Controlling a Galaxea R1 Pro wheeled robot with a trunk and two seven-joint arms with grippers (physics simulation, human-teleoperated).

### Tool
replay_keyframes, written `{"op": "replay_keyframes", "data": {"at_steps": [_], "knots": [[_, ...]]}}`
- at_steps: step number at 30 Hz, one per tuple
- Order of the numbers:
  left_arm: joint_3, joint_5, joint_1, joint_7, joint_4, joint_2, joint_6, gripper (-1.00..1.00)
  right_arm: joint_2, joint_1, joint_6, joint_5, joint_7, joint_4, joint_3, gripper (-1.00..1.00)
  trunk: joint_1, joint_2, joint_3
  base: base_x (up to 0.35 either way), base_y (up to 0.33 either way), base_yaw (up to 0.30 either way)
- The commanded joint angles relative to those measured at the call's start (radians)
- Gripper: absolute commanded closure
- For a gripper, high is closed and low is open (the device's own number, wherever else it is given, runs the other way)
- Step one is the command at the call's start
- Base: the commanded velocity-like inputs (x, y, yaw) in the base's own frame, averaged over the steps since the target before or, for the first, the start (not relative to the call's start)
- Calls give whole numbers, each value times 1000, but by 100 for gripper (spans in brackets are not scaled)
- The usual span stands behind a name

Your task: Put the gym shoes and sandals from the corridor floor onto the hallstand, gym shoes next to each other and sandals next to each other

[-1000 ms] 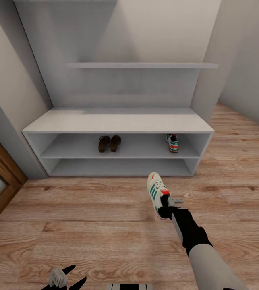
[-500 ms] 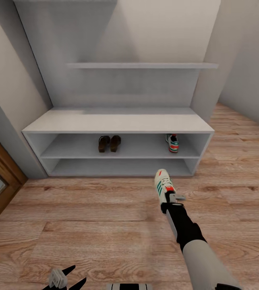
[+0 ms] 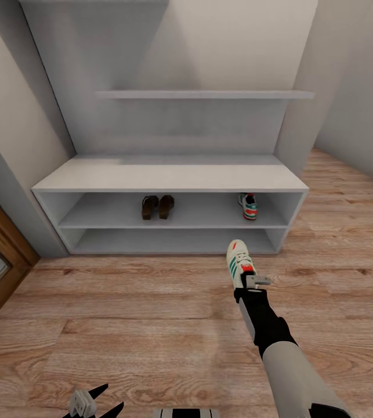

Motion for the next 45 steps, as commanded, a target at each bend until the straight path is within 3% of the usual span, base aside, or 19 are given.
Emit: {"op": "replay_keyframes", "data": {"at_steps": [1,9,15,28,45], "knots": [[1,2,-1,-4,1,0,-5,-100,1,-1,6,9,2,-2,-3,100,0,0,-1,0,0,0],[1,2,-1,-5,4,-3,-4,-100,1,-1,9,8,2,-137,1,100,0,0,-1,12,0,0],[2,3,-1,-6,2,-3,-5,-100,1,-1,7,9,3,-100,4,100,0,0,-1,278,0,0],[8,5,-2,-42,1,-1,0,-100,1,-1,6,9,3,-96,3,100,0,0,-1,334,17,0],[10,2,-2,-43,1,-3,1,-100,1,-1,6,9,3,-96,3,100,0,0,-1,282,-25,0]]}}
